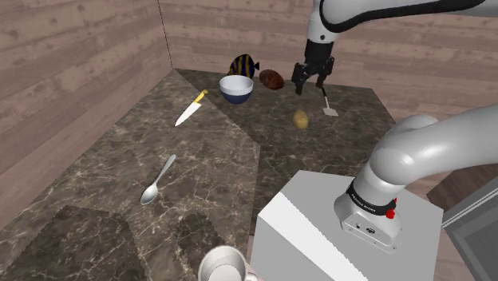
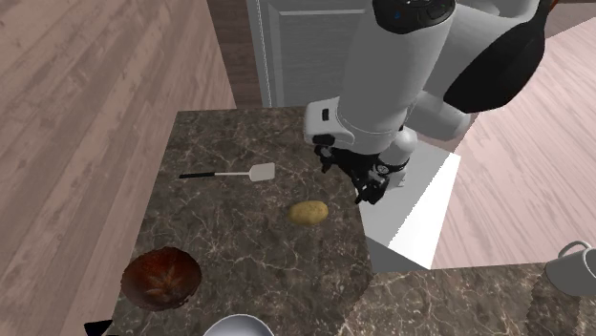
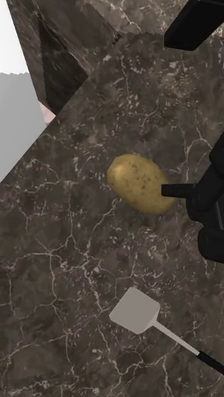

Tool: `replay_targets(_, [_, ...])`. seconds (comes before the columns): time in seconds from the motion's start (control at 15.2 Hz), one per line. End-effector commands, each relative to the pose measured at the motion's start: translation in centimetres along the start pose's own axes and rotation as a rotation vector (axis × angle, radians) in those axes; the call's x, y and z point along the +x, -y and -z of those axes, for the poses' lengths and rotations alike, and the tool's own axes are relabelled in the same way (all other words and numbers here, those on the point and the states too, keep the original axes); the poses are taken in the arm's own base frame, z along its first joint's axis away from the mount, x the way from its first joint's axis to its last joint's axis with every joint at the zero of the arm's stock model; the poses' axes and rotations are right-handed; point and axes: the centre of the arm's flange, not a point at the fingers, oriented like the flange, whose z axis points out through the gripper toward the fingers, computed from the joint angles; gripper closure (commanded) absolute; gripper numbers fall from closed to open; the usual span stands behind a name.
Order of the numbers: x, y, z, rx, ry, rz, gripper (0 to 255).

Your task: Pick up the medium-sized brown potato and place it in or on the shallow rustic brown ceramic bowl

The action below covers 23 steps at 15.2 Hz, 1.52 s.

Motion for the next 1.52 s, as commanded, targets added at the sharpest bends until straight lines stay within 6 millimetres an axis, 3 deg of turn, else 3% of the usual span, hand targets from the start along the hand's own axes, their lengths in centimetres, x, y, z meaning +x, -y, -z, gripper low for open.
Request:
replay_targets(0.0, [0.7, -0.7, -2.7, 0.001, -0.006, -0.087, 0])
replay_targets(0.59, [2.6, -3.4, -13.5, 0.004, -0.02, -0.444, 0])
replay_targets(1.06, [2.6, -3.4, -17.2, 0.004, -0.02, -0.444, 0])
replay_targets(1.45, [2.6, -3.4, -17.5, 0.004, -0.02, -0.444, 0])
